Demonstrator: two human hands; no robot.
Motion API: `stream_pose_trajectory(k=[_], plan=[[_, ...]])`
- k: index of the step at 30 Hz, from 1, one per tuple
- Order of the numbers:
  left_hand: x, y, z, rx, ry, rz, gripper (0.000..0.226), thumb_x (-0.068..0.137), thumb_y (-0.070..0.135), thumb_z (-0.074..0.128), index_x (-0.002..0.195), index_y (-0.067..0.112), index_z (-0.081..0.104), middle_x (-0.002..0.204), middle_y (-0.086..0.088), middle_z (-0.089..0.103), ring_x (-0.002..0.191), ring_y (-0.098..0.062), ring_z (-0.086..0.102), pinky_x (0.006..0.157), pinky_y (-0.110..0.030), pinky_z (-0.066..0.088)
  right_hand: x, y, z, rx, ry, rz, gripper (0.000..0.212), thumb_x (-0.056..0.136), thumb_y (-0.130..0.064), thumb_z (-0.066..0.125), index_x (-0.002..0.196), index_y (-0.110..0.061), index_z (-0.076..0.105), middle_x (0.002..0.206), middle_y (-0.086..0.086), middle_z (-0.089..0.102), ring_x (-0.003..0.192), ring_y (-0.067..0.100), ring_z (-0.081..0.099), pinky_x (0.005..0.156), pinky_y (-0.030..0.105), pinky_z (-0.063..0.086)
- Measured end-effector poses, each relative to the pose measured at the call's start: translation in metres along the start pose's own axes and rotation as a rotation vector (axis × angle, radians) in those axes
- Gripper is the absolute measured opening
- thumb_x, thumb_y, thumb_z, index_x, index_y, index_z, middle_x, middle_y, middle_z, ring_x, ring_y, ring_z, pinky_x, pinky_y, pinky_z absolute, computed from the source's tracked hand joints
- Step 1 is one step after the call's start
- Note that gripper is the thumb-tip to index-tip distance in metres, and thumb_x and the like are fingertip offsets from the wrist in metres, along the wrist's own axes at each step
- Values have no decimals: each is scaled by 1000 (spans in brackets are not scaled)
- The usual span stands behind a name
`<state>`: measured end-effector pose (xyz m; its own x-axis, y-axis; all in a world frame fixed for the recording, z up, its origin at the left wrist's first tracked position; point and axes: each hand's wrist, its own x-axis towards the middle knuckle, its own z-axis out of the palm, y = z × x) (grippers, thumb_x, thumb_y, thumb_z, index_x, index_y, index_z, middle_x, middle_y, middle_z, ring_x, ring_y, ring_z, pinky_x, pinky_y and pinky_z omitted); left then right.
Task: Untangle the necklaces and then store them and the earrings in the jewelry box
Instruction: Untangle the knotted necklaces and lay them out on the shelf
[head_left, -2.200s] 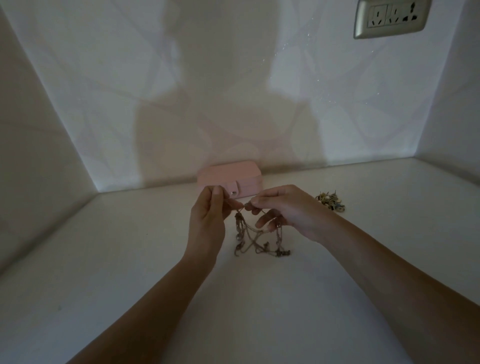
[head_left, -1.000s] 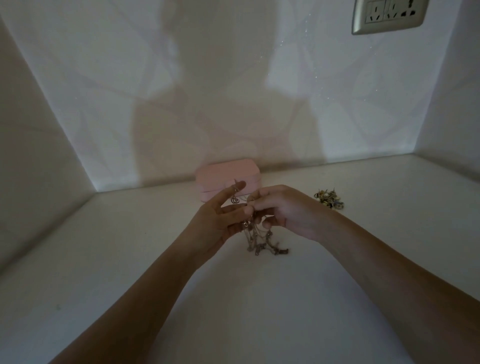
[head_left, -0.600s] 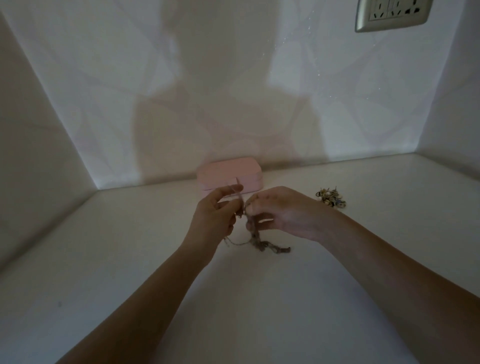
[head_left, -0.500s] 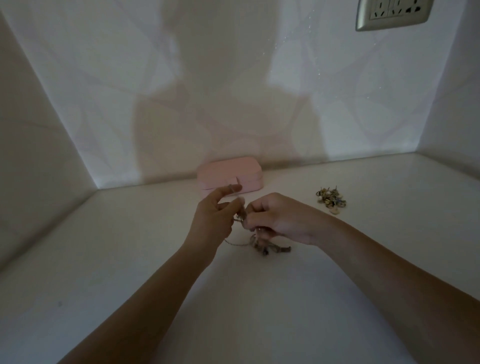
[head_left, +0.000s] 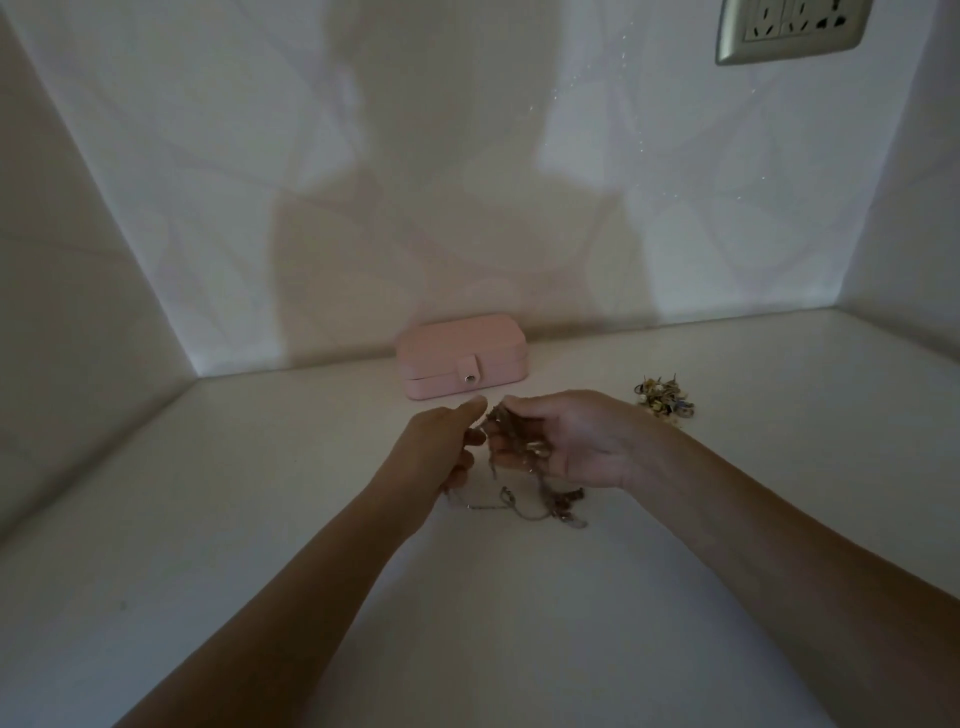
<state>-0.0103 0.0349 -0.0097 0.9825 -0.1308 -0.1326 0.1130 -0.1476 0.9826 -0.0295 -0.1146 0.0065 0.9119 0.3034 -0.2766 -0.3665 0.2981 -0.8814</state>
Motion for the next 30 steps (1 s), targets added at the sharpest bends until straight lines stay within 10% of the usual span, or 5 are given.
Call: stream_pose_trajectory(k=[7, 18, 23, 30], plan=[[-4, 2, -11, -15, -17, 153, 16, 82, 25, 71, 75, 11, 72, 56, 7, 52, 44, -5, 29, 39, -14, 26, 7, 2, -3, 106, 45, -152, 7, 88, 4, 59, 88, 3, 66, 71, 8, 66, 56, 9, 62, 59, 22, 58], [-17, -6, -4, -226, -230, -29, 14, 87, 1, 50, 82, 13, 55, 68, 4, 30, 44, -5, 22, 34, -14, 17, -5, 12, 11, -773, 264, -505, 6, 86, -5, 57, 85, -4, 63, 47, -1, 53, 36, 7, 36, 39, 16, 26], [-42, -3, -31, -322, -237, -98, 18, 84, 7, 58, 71, 18, 52, 62, 7, 41, 41, -3, 23, 33, -12, 14, -4, 11, 14, -356, 113, -207, 13, 95, -5, 51, 90, 2, 61, 51, 6, 61, 31, 8, 30, 35, 17, 19], [-91, -18, -63, 180, -88, 39, 12, 86, 20, 67, 97, 23, 70, 55, 2, 37, 44, -10, 24, 39, -19, 21, -9, 20, 29, -546, -1, -170, 7, 90, -6, 61, 88, -4, 68, 66, 10, 69, 39, 9, 46, 37, 18, 36]])
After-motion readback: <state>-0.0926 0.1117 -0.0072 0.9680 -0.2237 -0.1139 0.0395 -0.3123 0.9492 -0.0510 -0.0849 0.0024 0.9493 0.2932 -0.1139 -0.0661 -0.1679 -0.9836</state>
